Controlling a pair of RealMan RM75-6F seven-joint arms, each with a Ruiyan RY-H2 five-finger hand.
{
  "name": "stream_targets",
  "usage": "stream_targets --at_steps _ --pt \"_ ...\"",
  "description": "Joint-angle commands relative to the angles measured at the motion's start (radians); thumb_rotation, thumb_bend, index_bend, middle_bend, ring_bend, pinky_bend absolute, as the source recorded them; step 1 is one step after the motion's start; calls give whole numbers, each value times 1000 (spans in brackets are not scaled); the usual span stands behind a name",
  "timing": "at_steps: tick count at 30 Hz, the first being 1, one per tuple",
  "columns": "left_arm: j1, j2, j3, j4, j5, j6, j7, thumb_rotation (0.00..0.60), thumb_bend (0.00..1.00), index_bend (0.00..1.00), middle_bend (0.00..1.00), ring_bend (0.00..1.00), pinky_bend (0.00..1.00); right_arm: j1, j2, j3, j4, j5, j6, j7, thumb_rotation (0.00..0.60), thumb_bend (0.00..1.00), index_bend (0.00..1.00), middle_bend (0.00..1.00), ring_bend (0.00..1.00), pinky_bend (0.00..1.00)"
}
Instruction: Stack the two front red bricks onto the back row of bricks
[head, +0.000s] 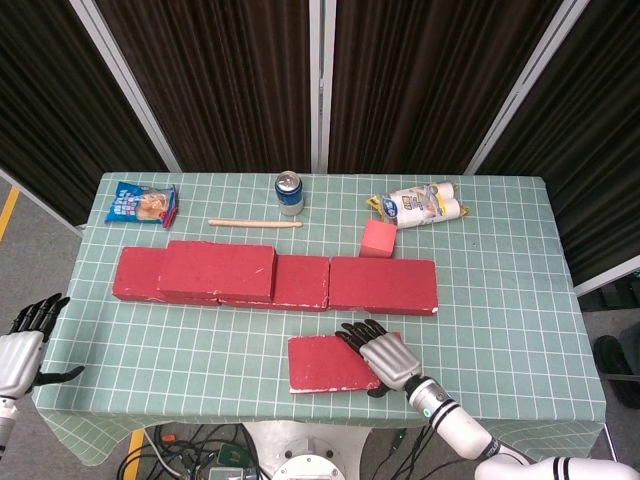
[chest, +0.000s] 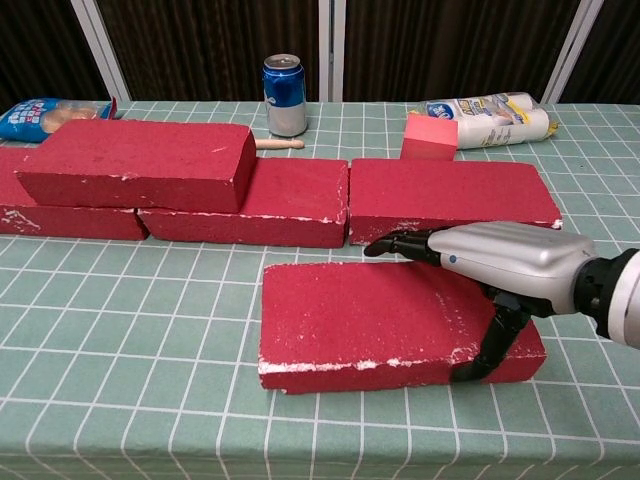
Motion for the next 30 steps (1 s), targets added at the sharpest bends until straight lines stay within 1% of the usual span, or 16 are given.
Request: stream_targets --at_steps 1,10,13,21,25,30 --pt "6 -2 -8 6 -4 2 -15 600 0 8 0 0 0 19 -21 -4 12 30 11 -15 600 0 0 0 0 0" --pt "22 4 -23 12 -10 -3 -44 600 0 8 0 0 0 47 -61 -19 38 61 45 -17 600 0 0 3 0 0" --pt "24 6 -27 11 -12 -10 -56 600 0 8 0 0 0 51 -70 -24 48 58 57 -9 600 0 0 45 0 0" --pt "26 10 -34 10 -7 -25 -66 600 0 13 0 0 0 50 -83 -35 66 29 92 27 600 0 0 199 0 0" --pt "29 11 -36 8 -5 -27 -64 600 0 13 0 0 0 49 -78 -41 67 16 101 46 600 0 1 233 0 0" --pt "33 13 -39 4 -3 -27 -61 600 0 14 0 0 0 41 -62 -45 61 -15 118 90 600 3 28 260 5 0"
